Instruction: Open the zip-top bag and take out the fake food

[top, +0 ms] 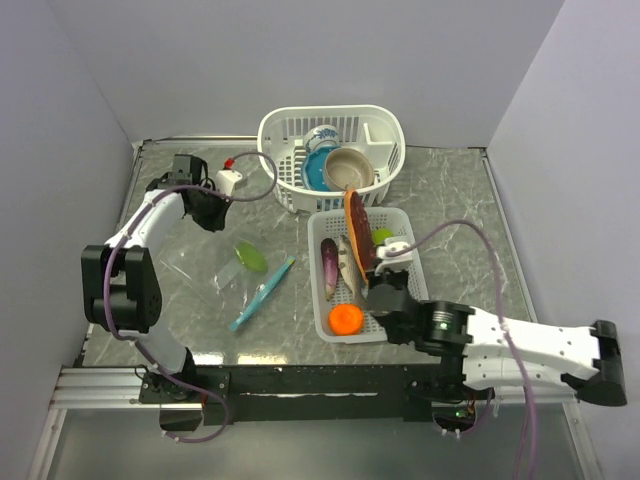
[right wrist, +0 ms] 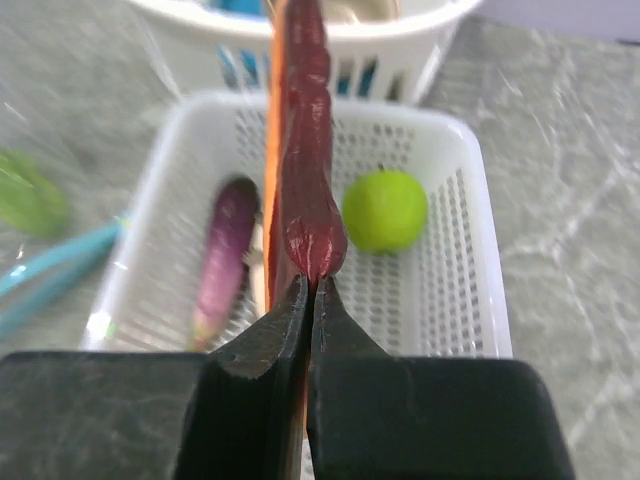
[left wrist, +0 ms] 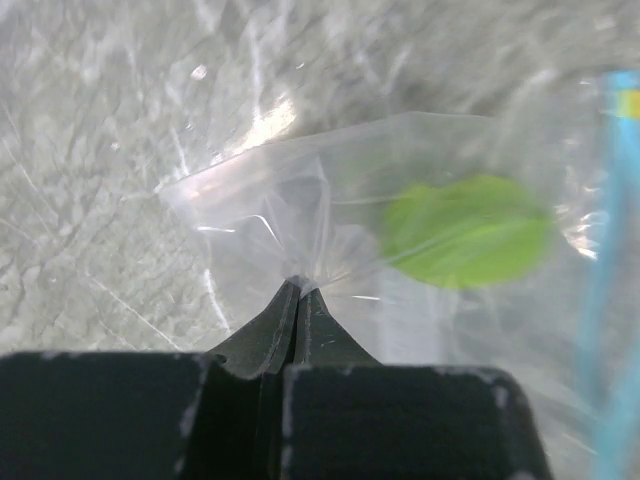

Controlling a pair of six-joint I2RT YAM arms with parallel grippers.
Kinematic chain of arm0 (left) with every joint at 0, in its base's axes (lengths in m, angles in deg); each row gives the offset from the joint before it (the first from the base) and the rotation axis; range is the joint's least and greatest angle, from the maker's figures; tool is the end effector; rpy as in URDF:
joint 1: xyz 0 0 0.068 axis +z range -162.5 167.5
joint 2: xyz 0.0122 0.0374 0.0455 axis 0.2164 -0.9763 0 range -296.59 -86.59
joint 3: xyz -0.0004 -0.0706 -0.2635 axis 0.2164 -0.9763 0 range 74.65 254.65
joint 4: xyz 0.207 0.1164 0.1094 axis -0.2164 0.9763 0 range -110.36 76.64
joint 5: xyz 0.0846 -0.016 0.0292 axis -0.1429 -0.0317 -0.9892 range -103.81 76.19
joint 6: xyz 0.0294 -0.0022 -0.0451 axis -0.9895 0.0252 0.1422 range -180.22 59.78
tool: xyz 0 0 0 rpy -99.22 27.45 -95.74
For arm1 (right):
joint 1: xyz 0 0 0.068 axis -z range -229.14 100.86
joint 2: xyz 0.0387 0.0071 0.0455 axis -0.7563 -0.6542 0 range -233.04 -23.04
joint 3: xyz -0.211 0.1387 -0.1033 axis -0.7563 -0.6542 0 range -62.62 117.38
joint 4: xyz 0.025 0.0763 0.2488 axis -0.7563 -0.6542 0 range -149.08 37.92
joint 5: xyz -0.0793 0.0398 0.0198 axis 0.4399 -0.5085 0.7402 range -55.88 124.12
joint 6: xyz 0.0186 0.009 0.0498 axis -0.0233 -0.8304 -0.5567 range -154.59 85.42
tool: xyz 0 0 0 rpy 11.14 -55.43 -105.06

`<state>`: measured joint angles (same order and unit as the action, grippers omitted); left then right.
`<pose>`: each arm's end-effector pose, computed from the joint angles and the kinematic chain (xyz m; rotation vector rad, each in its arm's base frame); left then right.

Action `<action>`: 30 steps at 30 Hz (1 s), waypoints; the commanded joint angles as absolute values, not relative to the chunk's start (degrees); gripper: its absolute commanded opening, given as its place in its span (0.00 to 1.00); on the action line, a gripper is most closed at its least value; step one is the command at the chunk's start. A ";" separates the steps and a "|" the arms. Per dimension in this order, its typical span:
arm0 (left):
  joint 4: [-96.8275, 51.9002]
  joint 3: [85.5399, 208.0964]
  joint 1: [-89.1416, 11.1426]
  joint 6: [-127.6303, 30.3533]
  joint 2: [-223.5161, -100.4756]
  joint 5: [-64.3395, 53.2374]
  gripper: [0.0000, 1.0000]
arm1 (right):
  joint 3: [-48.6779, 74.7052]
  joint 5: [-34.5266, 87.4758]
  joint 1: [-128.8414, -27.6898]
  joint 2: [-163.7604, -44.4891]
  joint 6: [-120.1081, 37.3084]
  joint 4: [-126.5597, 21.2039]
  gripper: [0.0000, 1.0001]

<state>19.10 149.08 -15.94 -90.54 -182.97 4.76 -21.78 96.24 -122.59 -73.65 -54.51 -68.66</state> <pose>0.3492 -0.0324 0.2453 0.8497 2.4309 -0.2568 0.0830 0.1686 0.2949 -0.1942 1.7697 0.0642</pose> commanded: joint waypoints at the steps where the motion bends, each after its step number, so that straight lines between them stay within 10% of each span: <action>1: 24.81 152.17 -15.93 -90.36 -179.85 11.75 0.01 | -16.49 100.39 -121.65 -83.65 -66.22 -78.26 0.40; 4: 24.65 151.29 -16.02 -90.80 -178.61 11.68 0.01 | -12.18 101.52 -121.47 -89.29 -67.28 -81.08 1.00; 14: 16.05 140.94 -16.02 -93.00 -179.30 4.65 0.01 | -10.76 76.41 -122.35 -84.30 -44.97 -50.28 1.00; 30: 5.31 135.74 -16.02 -95.11 -188.89 -6.25 0.01 | -5.85 62.33 -123.50 -116.89 -41.53 -34.59 0.76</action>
